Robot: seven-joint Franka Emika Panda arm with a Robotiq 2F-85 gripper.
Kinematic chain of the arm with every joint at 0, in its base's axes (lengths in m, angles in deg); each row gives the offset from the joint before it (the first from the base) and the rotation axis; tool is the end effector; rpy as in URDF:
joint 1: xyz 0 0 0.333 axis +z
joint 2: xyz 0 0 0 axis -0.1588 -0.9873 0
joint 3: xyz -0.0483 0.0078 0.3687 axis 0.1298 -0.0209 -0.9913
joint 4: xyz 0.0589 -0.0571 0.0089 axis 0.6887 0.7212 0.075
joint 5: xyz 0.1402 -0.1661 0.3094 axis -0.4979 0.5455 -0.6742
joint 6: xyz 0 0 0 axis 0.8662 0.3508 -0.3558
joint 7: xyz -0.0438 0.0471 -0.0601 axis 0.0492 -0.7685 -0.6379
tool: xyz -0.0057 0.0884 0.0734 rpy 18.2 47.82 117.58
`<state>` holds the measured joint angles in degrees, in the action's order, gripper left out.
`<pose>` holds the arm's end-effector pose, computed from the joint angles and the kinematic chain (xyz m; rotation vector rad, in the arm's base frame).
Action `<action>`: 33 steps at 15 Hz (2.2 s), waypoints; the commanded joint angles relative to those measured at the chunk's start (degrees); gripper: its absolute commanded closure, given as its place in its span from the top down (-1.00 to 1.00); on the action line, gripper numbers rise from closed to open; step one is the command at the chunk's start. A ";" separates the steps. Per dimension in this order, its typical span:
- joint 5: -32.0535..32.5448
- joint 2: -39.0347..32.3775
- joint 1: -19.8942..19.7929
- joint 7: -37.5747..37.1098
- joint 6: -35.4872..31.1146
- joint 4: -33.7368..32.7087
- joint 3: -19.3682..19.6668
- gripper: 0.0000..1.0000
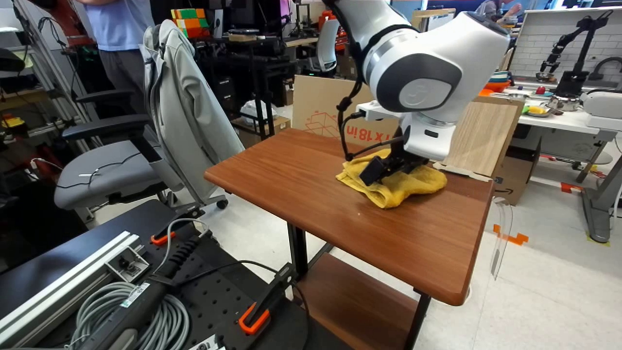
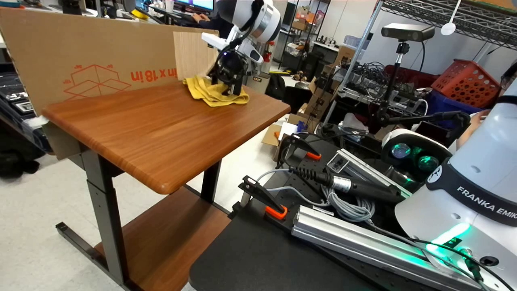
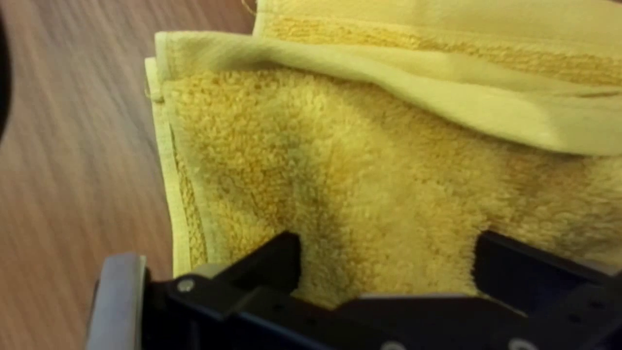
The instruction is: Clean the table with the yellow cloth
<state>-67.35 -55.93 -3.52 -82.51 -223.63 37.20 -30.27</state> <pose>0.6907 -0.1917 0.1734 -1.6300 2.3545 0.3081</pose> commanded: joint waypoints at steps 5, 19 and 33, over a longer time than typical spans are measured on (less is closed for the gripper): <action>8.86 10.60 4.96 7.30 3.76 17.53 2.34 1.00; 8.70 9.72 1.59 1.23 1.63 16.80 7.36 1.00; 12.06 8.98 20.70 7.09 -0.29 16.73 -6.39 1.00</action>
<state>-57.49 -45.45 14.36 -77.68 -221.62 54.32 -34.84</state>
